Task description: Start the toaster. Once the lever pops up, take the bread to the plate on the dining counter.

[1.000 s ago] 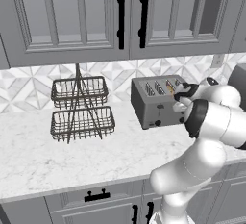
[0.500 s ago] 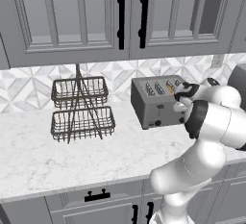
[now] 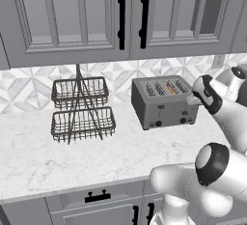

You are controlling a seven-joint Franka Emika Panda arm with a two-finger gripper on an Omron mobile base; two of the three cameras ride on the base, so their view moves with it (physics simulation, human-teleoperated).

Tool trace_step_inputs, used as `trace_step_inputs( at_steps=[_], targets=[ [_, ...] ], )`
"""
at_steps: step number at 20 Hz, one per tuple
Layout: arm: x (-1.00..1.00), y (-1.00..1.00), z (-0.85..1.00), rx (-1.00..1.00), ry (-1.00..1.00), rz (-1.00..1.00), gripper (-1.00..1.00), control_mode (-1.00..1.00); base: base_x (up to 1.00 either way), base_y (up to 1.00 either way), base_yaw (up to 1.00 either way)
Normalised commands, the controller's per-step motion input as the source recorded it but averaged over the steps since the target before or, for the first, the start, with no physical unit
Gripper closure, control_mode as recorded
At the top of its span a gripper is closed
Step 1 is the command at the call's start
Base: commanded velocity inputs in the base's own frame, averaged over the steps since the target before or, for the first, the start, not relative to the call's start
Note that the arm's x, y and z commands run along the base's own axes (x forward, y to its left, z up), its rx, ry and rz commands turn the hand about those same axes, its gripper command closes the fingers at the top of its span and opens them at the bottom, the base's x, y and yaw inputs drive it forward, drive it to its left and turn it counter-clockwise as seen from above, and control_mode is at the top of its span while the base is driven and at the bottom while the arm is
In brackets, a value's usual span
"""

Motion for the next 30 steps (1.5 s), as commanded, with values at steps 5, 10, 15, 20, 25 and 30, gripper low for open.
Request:
trace_step_inputs(
  at_steps=[5, 10, 15, 20, 25, 30],
  targets=[
    [-0.59, 0.20, 0.70, 0.00, -0.05, 0.00, 1.00, -1.00, 0.00, 0.00, 0.00],
    [-0.47, 0.06, 0.22, 0.00, -0.27, 0.00, -1.00, -1.00, 0.00, 0.00, 0.00],
    [0.00, 0.07, 0.08, 0.01, -0.08, 0.03, -1.00, -1.00, 0.00, 0.00, 0.00],
    [0.11, 0.00, 0.00, 0.02, -0.12, 0.14, -1.00, -1.00, 0.00, 0.00, 0.00],
    [0.00, 0.00, 0.00, 0.00, -0.29, 0.19, -1.00, -1.00, 0.00, 0.00, 0.00],
    [-0.01, 0.01, 0.04, 0.00, -0.40, 0.17, -1.00, -1.00, 0.00, 0.00, 0.00]
  ],
)
